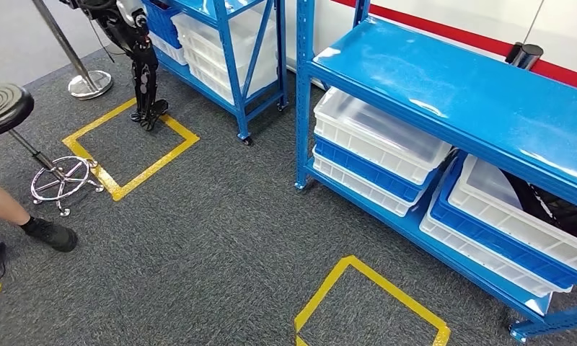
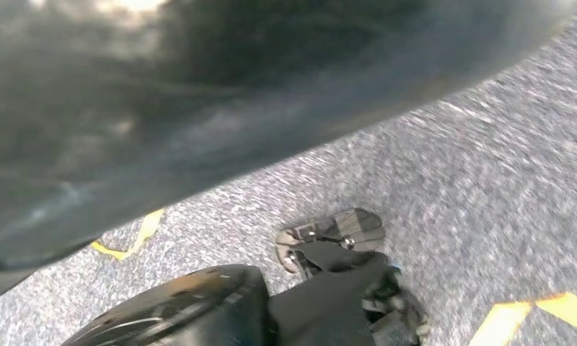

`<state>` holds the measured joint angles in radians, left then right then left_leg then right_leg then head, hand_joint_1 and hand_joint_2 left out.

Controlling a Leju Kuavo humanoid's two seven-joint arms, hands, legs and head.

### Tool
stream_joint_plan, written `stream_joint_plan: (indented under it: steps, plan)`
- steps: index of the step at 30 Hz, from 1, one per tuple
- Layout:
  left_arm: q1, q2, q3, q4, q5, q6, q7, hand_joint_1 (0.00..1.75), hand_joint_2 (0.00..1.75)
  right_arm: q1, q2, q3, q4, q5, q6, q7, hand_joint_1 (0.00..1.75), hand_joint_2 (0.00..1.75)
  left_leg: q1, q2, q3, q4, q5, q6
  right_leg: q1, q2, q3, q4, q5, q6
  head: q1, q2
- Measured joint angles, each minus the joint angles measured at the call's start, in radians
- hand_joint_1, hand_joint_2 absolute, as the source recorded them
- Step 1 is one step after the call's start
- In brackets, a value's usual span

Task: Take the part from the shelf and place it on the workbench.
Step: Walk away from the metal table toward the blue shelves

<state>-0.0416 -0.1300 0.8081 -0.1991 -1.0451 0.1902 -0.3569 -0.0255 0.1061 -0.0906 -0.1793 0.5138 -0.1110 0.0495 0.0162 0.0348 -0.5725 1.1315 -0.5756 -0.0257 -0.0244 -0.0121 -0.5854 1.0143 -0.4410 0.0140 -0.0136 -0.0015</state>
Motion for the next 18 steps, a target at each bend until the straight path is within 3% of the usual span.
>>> stream_joint_plan:
  steps: [2,3,4,6,8,10,12,14,16,18]
  plan:
    - [0.003,0.0,0.001,0.0,-0.001,0.001,0.0,0.0,0.0,0.0,0.001,0.0,0.0,0.0,0.0,0.0,0.0,0.0,0.0,-0.033,-0.067,0.135,-0.06,0.0,0.005,0.027,0.001,0.0,0.0,-0.008,-0.002,0.0]
    - [0.005,0.0,0.002,0.0,-0.002,0.001,0.0,0.0,0.0,0.0,0.0,0.0,0.0,0.0,0.0,0.0,0.0,0.0,0.001,-0.037,-0.09,0.174,-0.066,0.001,0.007,0.043,0.002,0.001,0.0,-0.009,-0.002,0.0]
    - [0.005,0.0,0.002,0.0,-0.002,0.001,0.001,0.0,0.0,0.001,0.0,0.0,0.0,0.0,0.0,0.0,0.0,0.0,0.001,-0.039,-0.095,0.175,-0.052,0.002,0.009,0.059,0.003,0.001,0.0,-0.009,-0.002,0.0]
    - [0.005,0.0,0.002,0.0,-0.003,0.001,0.001,0.0,0.0,0.002,-0.001,0.0,0.0,0.0,0.0,0.0,0.0,0.0,0.006,-0.055,-0.052,0.065,0.024,0.004,0.009,0.091,0.008,0.002,-0.001,-0.007,-0.002,0.0]
    - [0.004,-0.001,0.002,0.001,-0.003,0.002,0.001,0.0,0.0,0.001,-0.001,-0.001,0.0,0.0,0.0,0.0,0.0,0.0,0.012,-0.097,-0.001,-0.057,0.079,0.005,0.013,0.118,0.006,0.006,-0.003,-0.001,-0.003,0.0]
    - [0.002,-0.001,0.002,0.001,-0.004,0.002,0.001,0.0,0.0,0.003,0.0,-0.001,0.0,0.0,0.0,0.0,0.0,0.0,0.008,-0.113,0.011,-0.091,0.086,0.01,0.012,0.135,-0.001,0.005,-0.002,0.01,-0.002,0.0]
    - [0.0,-0.001,0.002,0.001,-0.005,0.003,0.001,0.0,0.0,0.006,-0.001,-0.001,0.0,0.0,0.0,0.0,0.0,0.0,0.003,-0.092,0.011,-0.096,0.092,0.024,0.006,0.146,-0.012,0.003,0.001,0.021,-0.002,0.0]
    - [0.0,-0.001,0.003,0.0,-0.007,0.007,0.0,0.0,0.0,0.008,-0.001,-0.001,0.0,0.001,0.0,0.001,0.0,0.0,0.003,-0.071,0.015,-0.107,0.099,0.04,0.009,0.111,-0.035,0.036,-0.017,0.024,0.0,0.0]
    - [0.001,-0.002,0.003,0.0,-0.009,0.014,-0.001,0.0,0.0,0.005,0.0,-0.001,0.0,0.001,0.0,0.001,0.0,0.0,0.0,-0.044,0.016,-0.112,0.101,0.052,0.012,0.051,-0.092,0.148,-0.07,0.017,0.004,0.0]
    - [0.003,-0.002,0.003,0.0,-0.011,0.02,-0.003,0.0,0.0,0.003,0.001,-0.001,0.0,0.004,0.0,0.002,0.0,0.0,-0.003,-0.014,0.015,-0.112,0.099,0.055,0.009,0.028,-0.156,0.271,-0.116,0.017,0.006,0.0]
